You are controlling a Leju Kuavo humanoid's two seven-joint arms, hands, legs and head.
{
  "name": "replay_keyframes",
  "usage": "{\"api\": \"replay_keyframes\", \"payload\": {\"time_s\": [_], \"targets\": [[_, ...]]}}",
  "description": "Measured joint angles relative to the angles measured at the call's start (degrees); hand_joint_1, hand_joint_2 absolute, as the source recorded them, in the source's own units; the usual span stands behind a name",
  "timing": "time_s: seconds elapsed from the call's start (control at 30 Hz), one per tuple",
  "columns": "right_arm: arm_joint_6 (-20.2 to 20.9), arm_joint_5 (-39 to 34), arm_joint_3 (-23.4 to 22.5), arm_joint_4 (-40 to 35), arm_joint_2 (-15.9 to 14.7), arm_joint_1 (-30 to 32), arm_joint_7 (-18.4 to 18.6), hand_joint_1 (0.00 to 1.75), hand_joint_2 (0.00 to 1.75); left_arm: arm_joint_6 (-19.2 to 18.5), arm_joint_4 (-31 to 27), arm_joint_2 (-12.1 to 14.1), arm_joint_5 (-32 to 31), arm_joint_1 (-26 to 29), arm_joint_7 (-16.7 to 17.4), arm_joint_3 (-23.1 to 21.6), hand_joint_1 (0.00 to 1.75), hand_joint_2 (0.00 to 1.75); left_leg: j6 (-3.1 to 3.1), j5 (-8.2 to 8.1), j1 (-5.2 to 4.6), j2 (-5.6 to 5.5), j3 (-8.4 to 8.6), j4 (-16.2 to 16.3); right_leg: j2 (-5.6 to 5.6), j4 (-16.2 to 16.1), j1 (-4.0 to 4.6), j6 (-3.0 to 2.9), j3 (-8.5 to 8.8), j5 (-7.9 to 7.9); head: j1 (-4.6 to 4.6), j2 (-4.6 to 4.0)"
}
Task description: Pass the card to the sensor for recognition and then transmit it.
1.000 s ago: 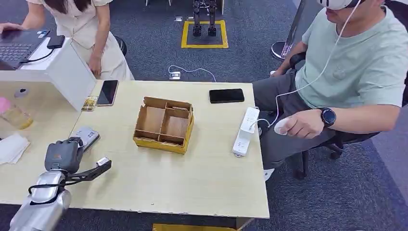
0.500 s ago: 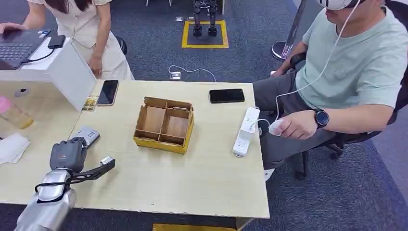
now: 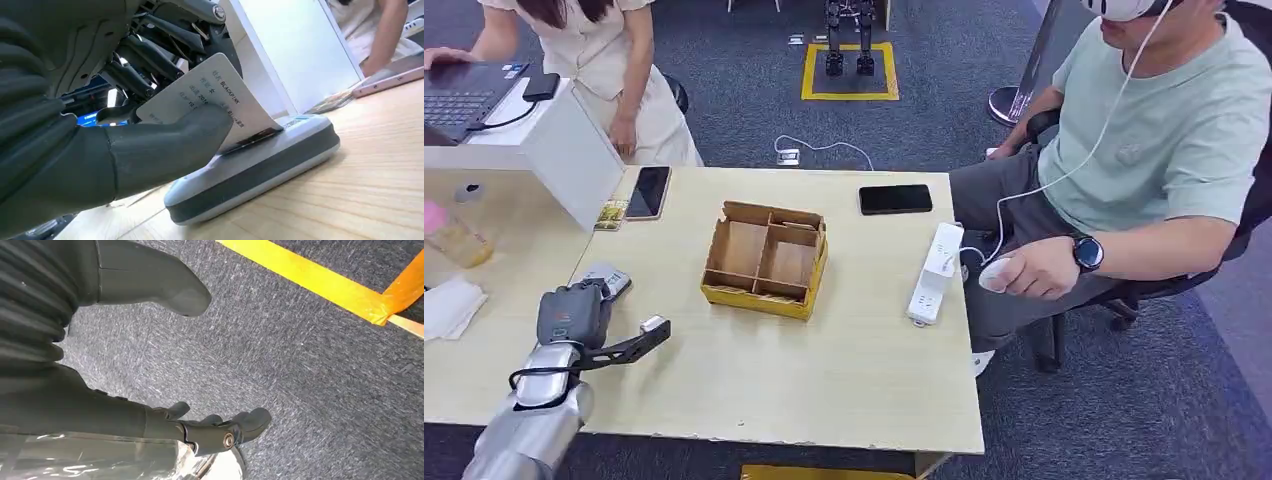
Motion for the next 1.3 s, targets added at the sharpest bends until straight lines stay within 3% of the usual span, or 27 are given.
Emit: {"api": "replay_keyframes", "payload": {"time_s": [0.63, 1.3], "targets": [[0.18, 0.87, -0.35, -0.04, 0.00, -0.06, -0.59, 0.00, 1.75, -0.92, 3.28, -0.66, -1.55, -1.00, 2.38, 3.02, 1.75, 1.75, 0.00, 0.00, 0.00, 0.00, 0.01, 0.00, 0.01, 0.00, 0.00, 0.00, 0.00, 0.00, 0.00, 0.00], [0.79, 1.36, -1.05, -0.07, 0.02, -0.08, -1.16, 0.00, 1.75, -1.05, 4.04, -1.97, -2.56, -1.03, 2.69, 4.83, 1.75, 1.75, 0.00, 0.00, -0.01, 0.00, 0.08, 0.00, 0.01, 0.00, 0.00, 0.00, 0.06, 0.00, 0.00, 0.00]]}}
